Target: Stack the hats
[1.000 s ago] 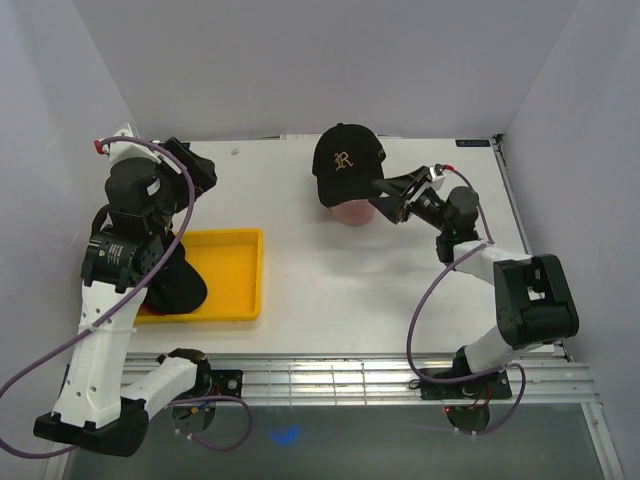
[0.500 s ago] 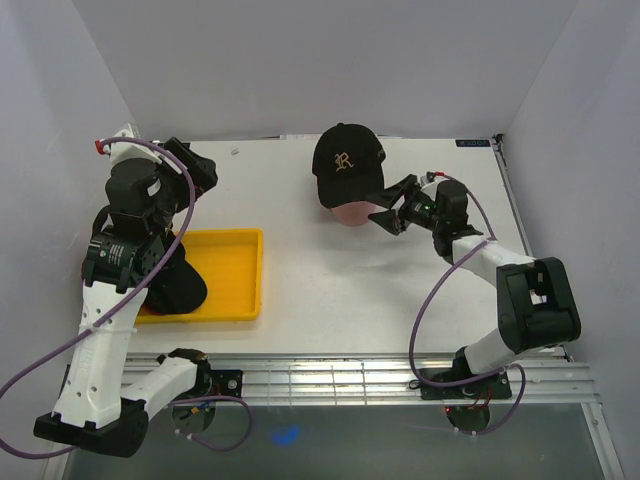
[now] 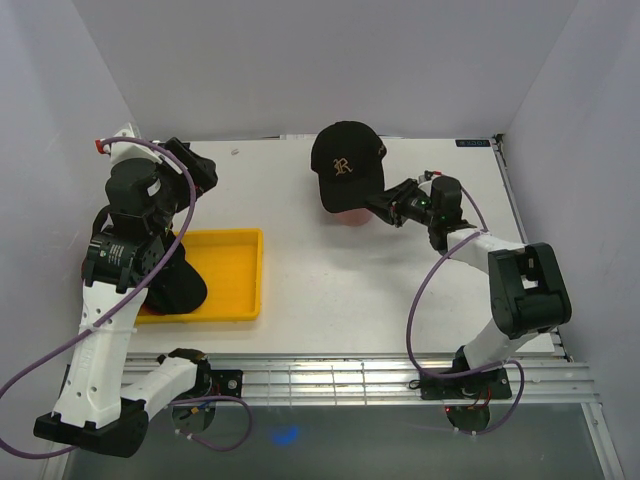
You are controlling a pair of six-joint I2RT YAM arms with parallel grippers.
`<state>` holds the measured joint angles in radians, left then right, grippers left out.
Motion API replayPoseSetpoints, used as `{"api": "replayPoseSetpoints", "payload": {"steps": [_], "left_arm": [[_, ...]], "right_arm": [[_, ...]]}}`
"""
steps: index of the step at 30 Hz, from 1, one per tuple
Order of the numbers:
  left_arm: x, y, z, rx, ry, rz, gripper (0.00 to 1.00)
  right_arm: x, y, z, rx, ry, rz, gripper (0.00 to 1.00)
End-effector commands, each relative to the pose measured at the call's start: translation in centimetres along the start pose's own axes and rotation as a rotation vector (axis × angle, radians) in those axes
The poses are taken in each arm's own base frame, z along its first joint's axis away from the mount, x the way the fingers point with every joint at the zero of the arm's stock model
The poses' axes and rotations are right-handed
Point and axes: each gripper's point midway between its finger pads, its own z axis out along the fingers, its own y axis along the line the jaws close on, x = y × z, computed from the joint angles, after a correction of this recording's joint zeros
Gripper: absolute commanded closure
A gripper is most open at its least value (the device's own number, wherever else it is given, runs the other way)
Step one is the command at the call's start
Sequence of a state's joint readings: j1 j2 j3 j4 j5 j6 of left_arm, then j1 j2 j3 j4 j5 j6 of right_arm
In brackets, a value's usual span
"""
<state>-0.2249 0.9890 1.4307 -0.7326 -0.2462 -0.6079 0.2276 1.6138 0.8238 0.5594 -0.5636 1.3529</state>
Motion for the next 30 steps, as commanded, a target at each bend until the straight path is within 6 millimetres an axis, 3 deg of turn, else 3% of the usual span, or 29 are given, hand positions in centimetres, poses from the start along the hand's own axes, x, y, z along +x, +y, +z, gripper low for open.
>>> {"api": "replayPoseSetpoints", "payload": {"steps": [1, 6, 15, 22, 30], "left_arm": [[-0.5, 0.0, -0.3, 0.005, -0.023, 0.017, 0.02], [0.0, 0.1, 0.2, 0.0, -0.009, 0.023, 0.02], [0.7, 0.2, 0.8, 0.001, 0.004, 0.024, 0.02], [1.1, 0.5, 0.9, -0.005, 0.01, 0.027, 0.02], [1.0, 0.7, 0.7, -0.013, 0.002, 0.034, 0.02]], "right_arm": [[-1.2, 1.6, 0.2, -0.045, -0.04, -0.017, 0.7], [-1.8, -0.6, -0.6, -0.007, -0.064, 0.022, 0.82], [-2.8, -3.3, -2.2, -0.017, -0.08, 0.142, 0.91], [-2.7, -5.7, -2.4, 0.03, -0.07, 0.193, 0.91], [-2.3, -10.8, -2.2, 0.165, -0.066, 0.258, 0.92]]}}
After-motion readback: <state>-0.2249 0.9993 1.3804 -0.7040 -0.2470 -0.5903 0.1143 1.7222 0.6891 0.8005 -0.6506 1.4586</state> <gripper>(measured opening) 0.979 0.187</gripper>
